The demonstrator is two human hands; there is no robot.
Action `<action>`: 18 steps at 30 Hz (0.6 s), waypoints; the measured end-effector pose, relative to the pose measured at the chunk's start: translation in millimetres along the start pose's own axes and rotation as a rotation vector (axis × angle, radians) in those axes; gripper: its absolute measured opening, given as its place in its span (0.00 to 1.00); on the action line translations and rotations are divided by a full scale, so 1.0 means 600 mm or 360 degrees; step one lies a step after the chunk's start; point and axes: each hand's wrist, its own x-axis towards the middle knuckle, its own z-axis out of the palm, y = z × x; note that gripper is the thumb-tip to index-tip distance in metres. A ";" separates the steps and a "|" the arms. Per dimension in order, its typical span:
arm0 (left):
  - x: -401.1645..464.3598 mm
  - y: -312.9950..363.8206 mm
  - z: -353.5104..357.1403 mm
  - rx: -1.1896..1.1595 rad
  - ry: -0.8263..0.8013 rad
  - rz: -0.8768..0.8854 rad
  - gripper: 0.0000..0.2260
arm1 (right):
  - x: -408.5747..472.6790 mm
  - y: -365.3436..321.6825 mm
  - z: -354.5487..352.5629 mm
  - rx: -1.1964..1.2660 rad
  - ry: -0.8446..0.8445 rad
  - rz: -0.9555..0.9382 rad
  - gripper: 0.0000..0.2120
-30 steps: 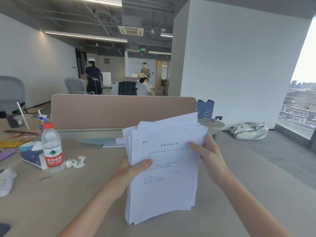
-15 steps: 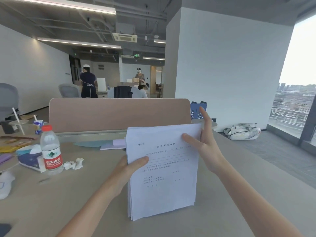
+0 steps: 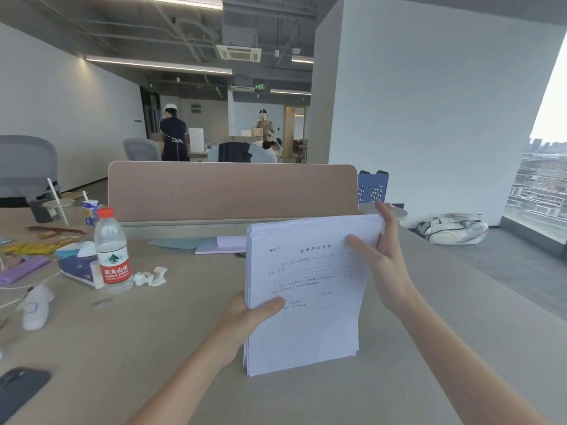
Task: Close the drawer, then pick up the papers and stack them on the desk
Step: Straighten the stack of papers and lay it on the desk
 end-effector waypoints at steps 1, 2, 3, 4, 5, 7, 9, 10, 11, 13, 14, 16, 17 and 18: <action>0.001 -0.003 0.002 -0.0012 0.0044 -0.0004 0.13 | -0.005 0.012 -0.001 0.0071 -0.0002 0.0074 0.30; 0.002 -0.006 0.003 -0.0030 0.0077 -0.0007 0.12 | -0.011 0.026 -0.003 0.0120 -0.0008 0.0149 0.26; 0.005 -0.008 0.006 -0.0055 0.0099 -0.0014 0.11 | -0.019 0.039 -0.003 0.0136 -0.0030 0.0203 0.22; 0.008 -0.010 0.009 -0.0084 0.0119 -0.0019 0.10 | -0.028 0.050 -0.001 0.0142 -0.0062 0.0239 0.19; 0.011 -0.009 0.013 -0.0106 0.0142 -0.0022 0.07 | -0.035 0.060 0.000 0.0150 -0.0075 0.0271 0.17; 0.020 -0.006 0.019 -0.0138 0.0203 -0.0010 0.04 | -0.038 0.067 0.008 0.0179 -0.0038 0.0294 0.16; 0.030 0.002 0.024 -0.0184 0.0255 0.0025 0.05 | -0.028 0.063 0.015 0.0184 0.0030 0.0268 0.17; 0.035 0.006 0.025 -0.0213 0.0269 0.0054 0.06 | -0.021 0.060 0.018 0.0161 0.0061 0.0239 0.17; 0.040 0.010 0.025 -0.0243 0.0278 0.0087 0.08 | -0.014 0.056 0.020 0.0127 0.0086 0.0205 0.18; 0.048 0.013 0.022 -0.0288 0.0288 0.0134 0.10 | -0.005 0.053 0.024 0.0064 0.0121 0.0155 0.17; 0.050 0.013 0.019 -0.0308 0.0291 0.0149 0.10 | -0.003 0.055 0.024 0.0037 0.0125 0.0144 0.16; 0.053 0.003 0.015 -0.0304 0.0306 0.0137 0.11 | -0.008 0.067 0.024 -0.0014 0.0112 0.0143 0.16; 0.053 -0.007 0.014 -0.0264 0.0324 0.0105 0.10 | -0.012 0.079 0.024 -0.0028 0.0110 0.0165 0.16; 0.053 -0.018 0.014 -0.0211 0.0341 0.0068 0.09 | -0.018 0.092 0.024 -0.0034 0.0121 0.0208 0.16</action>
